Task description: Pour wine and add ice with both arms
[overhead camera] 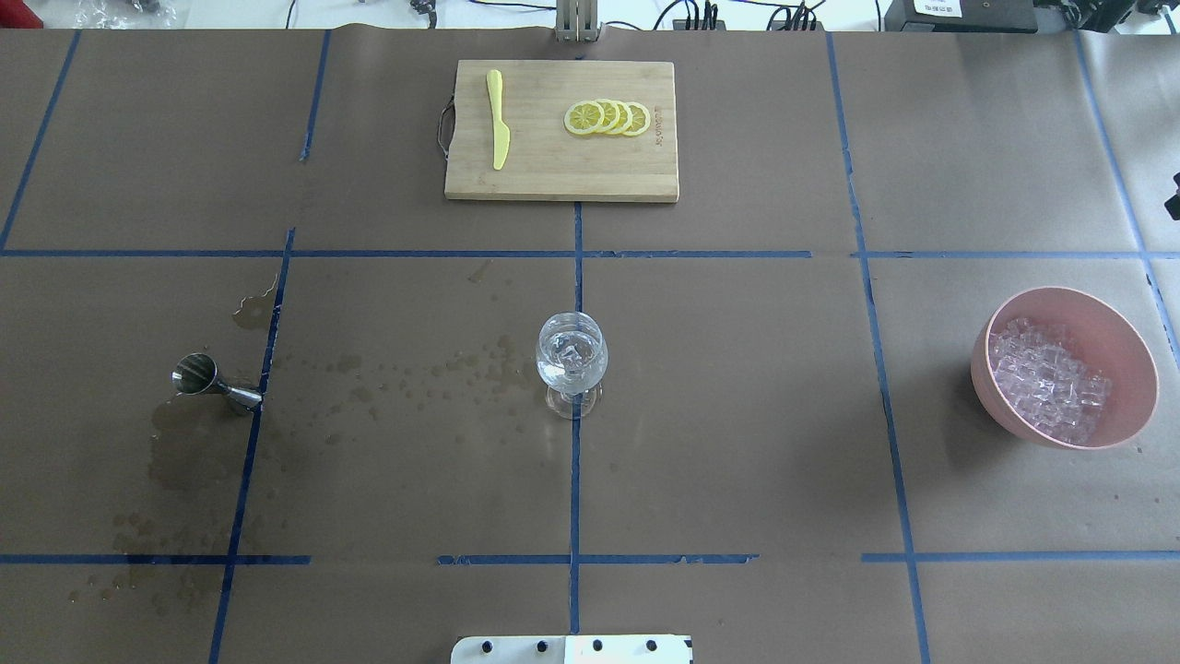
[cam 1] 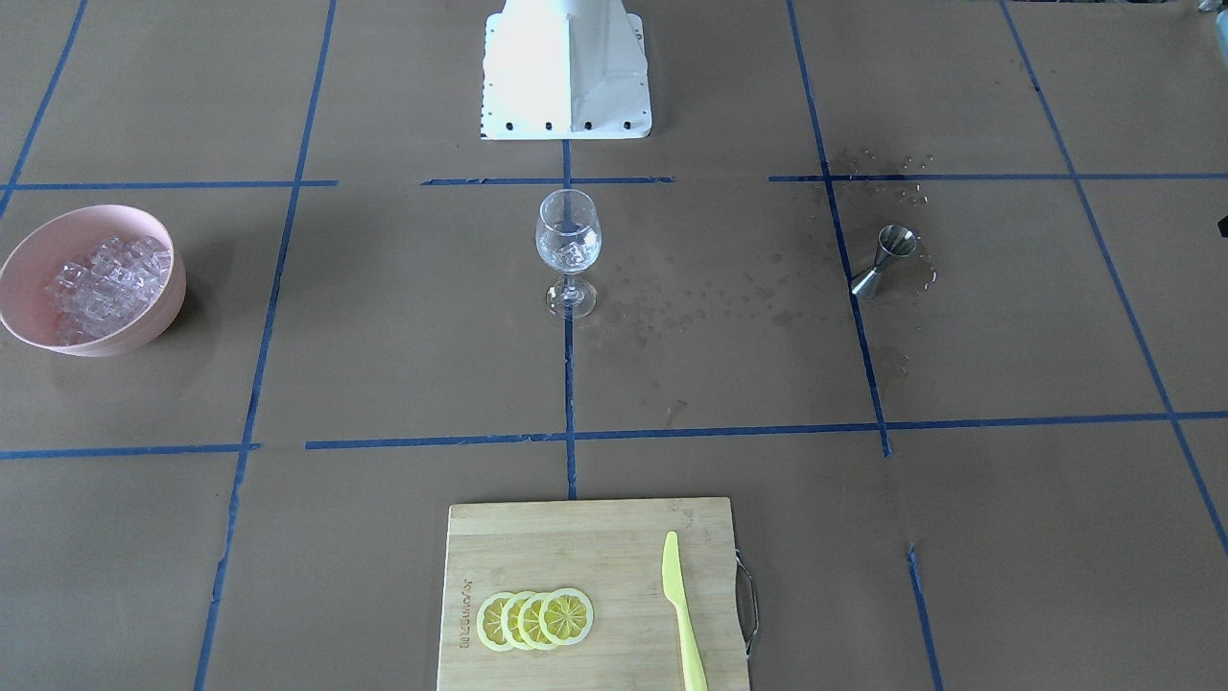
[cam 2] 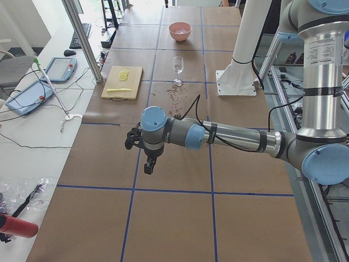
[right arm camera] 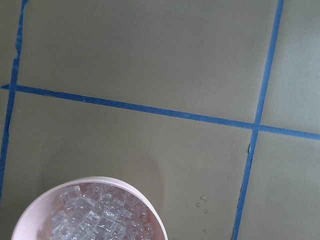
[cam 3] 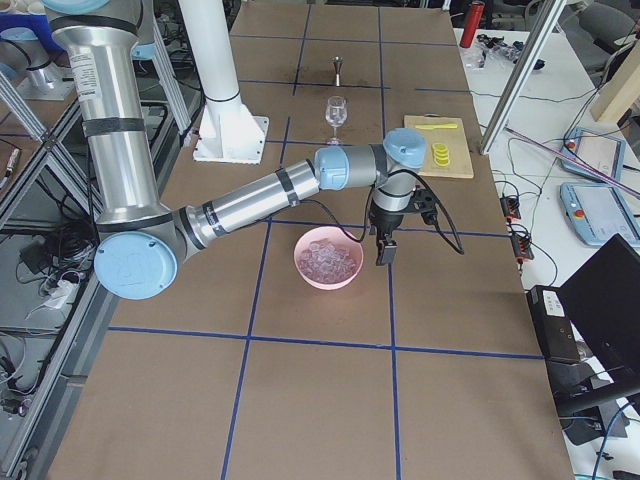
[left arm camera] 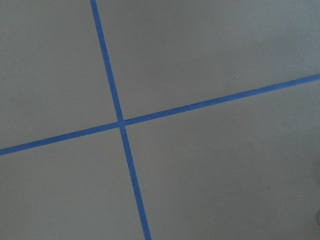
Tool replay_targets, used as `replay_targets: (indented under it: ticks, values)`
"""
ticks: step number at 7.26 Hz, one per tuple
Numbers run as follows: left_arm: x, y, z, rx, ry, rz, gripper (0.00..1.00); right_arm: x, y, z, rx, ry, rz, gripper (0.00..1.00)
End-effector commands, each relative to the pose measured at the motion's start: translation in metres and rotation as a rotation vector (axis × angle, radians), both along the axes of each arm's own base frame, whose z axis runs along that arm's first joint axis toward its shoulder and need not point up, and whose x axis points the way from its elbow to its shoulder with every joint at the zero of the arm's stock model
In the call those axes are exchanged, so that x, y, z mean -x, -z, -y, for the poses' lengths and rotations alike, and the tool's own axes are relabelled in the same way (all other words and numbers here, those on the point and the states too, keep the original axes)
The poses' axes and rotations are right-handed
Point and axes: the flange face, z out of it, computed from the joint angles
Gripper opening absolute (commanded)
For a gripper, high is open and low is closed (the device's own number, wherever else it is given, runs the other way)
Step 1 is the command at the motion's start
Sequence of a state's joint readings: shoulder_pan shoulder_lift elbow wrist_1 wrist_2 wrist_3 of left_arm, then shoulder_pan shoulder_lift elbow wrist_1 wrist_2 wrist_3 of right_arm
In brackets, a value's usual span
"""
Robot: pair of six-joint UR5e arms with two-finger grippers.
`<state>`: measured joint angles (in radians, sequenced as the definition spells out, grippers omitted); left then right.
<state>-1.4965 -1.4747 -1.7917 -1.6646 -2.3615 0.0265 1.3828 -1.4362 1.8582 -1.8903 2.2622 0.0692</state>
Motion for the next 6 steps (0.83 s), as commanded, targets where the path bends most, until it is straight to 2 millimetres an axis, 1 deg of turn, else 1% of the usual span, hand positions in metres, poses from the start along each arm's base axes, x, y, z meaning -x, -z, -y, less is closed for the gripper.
replay_targets:
  ticks: [1, 2, 3, 4, 5, 6]
  values:
    - [0.002, -0.029, -0.008, 0.048, -0.002, 0.004, 1.0, -0.043, -0.023, -0.006, 0.039, -0.083, 0.009, 1.0]
    - [0.003, -0.045, -0.009, 0.077, -0.001, 0.007, 1.0, -0.054, -0.03, -0.014, 0.067, -0.104, 0.071, 1.0]
    - [0.006, -0.046, -0.009, 0.09, 0.013, 0.011, 1.0, -0.062, -0.031, -0.017, 0.075, -0.121, 0.099, 1.0]
    - [0.02, -0.051, -0.01, 0.109, 0.052, 0.011, 1.0, -0.065, -0.04, -0.024, 0.088, -0.123, 0.099, 1.0]
    - [0.027, -0.049, -0.009, 0.106, 0.067, 0.01, 1.0, -0.074, -0.055, -0.03, 0.093, -0.142, 0.099, 1.0]
    - [0.038, -0.042, -0.004, 0.097, 0.09, 0.009, 1.0, -0.078, -0.075, -0.028, 0.075, -0.149, 0.103, 1.0]
